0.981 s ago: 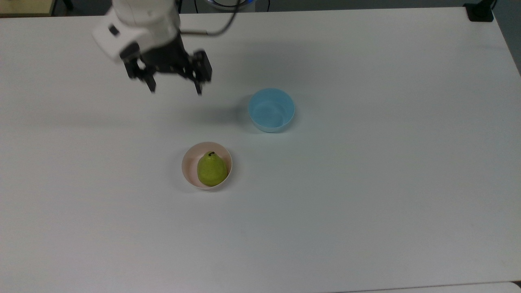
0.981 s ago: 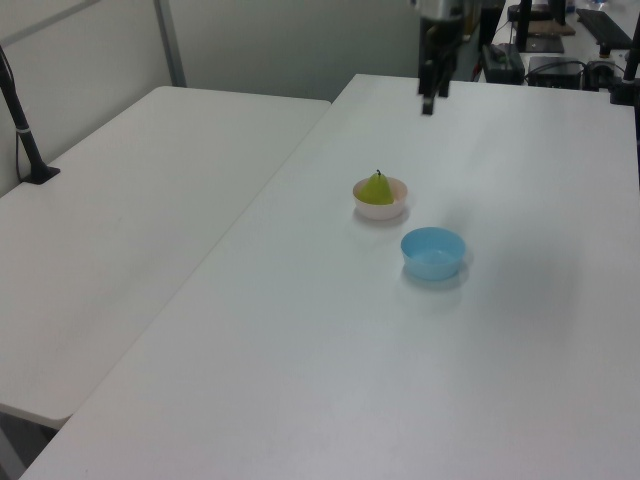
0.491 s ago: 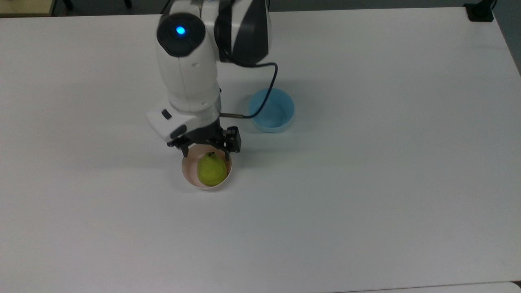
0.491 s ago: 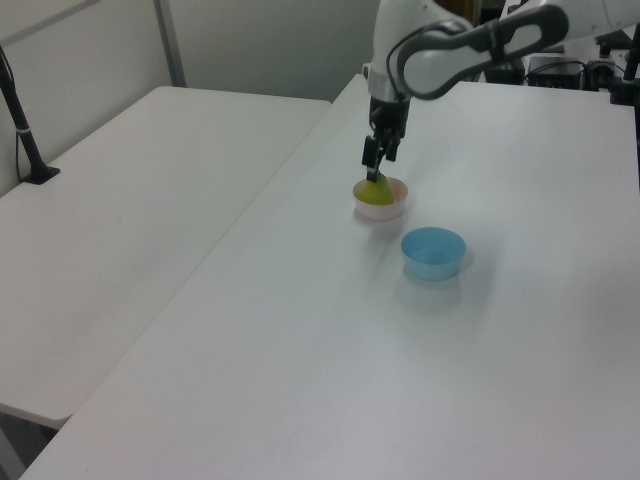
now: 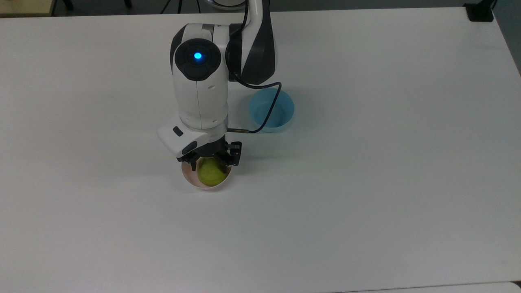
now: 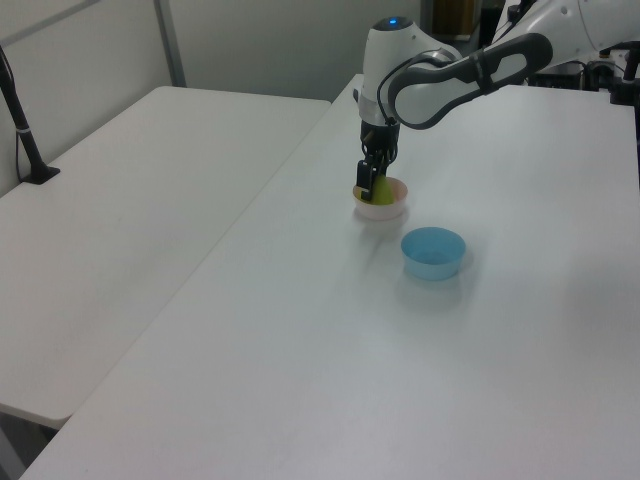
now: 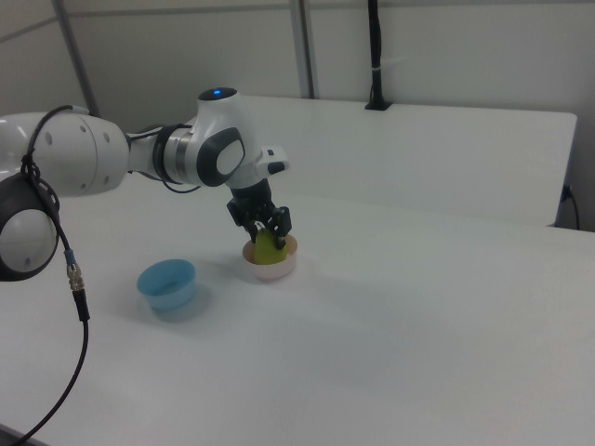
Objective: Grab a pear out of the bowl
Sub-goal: 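Close the gripper around the top of the green pear, then lift the held pear up and away from the pink bowl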
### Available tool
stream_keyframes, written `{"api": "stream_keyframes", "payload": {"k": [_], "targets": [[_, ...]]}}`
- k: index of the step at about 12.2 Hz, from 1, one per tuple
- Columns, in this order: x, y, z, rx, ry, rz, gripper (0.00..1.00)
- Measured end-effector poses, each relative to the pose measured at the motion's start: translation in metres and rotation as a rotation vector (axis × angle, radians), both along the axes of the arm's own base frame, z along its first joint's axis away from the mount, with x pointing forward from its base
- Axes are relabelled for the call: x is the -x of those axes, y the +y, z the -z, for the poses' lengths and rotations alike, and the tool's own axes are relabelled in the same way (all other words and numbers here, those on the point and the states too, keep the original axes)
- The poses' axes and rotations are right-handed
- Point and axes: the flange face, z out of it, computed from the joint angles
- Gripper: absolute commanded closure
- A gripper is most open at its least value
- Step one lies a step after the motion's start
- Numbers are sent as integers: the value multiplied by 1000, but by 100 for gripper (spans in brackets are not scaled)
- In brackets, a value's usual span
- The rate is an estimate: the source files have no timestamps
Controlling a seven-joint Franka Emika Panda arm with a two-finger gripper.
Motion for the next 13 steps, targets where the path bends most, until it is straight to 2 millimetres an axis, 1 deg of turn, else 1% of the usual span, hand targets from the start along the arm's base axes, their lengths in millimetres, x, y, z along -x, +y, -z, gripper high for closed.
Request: {"api": "stream_keyframes", "payload": {"k": [1,2,4,5,7,8,9,10,11,12,13], "targets": [[0,0,1,4,2,-15,37],[0,-1,3,7,6,-32,46],[0,0,3,9,7,-47,69],[0,0,2,10,6,-53,75],[0,-1,1,11,4,-52,75],[-1,-2,-5,11,-5,-51,75],[-1,-4,-19,10,-25,-48,75],[0,-9,-37,10,-50,-41,75],[5,-18,-62,9,-76,-28,75],[16,-27,-83,6,-85,-22,75],[31,-37,-97,3,-76,-33,75]]}}
